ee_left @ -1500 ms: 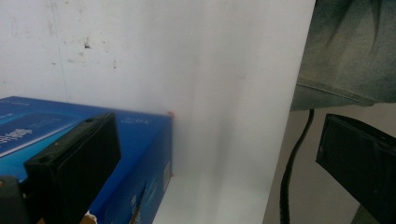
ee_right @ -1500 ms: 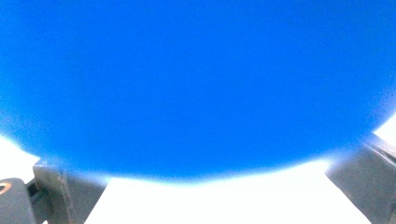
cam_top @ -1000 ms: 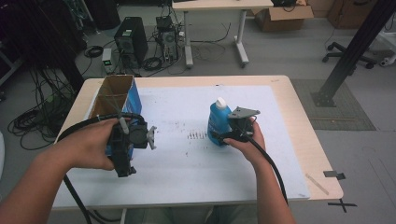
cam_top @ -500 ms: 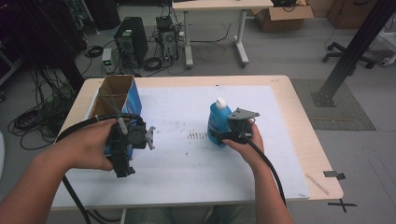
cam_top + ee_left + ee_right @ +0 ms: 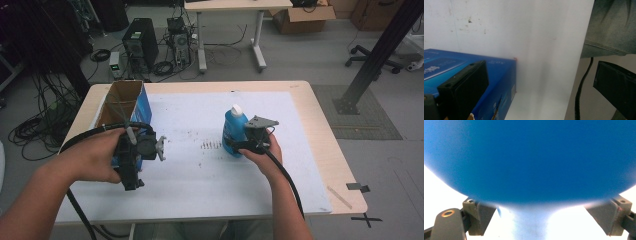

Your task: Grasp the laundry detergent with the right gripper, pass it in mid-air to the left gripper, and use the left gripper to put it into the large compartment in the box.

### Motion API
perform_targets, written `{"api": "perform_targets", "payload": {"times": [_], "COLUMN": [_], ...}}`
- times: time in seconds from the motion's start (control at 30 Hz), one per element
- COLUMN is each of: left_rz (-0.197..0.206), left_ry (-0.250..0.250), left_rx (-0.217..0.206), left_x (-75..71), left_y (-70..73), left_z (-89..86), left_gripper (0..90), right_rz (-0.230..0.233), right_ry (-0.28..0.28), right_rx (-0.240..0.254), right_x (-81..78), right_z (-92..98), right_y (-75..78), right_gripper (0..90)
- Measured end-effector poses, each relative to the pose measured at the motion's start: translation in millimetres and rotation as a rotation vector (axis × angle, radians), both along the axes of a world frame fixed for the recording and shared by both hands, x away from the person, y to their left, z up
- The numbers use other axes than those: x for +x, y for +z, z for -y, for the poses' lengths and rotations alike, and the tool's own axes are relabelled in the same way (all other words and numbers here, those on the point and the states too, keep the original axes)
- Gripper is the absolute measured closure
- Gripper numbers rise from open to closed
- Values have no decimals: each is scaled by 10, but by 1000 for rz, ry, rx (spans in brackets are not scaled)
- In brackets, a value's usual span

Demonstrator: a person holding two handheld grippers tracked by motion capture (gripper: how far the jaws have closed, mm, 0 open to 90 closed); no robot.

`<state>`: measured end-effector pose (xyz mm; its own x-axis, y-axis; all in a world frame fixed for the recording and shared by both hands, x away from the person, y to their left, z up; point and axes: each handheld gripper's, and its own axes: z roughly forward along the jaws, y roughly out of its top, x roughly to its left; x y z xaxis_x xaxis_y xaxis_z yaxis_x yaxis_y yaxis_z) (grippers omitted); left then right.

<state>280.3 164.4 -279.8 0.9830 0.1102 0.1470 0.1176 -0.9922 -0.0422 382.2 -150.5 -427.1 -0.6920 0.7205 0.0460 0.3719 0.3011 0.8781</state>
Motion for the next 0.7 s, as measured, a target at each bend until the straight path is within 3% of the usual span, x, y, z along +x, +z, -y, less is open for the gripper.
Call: {"api": "perform_targets", "payload": {"times": [0.7], "left_rz": [1], "left_ry": [-4], "left_rx": [6], "left_x": [23], "left_y": [4], "left_z": [40], "left_gripper": [3], "right_rz": [18], "right_ry": [11], "right_rx": [12], "right_x": [-5], "right_z": [-28], "right_y": [-17], "right_gripper": [295]}}
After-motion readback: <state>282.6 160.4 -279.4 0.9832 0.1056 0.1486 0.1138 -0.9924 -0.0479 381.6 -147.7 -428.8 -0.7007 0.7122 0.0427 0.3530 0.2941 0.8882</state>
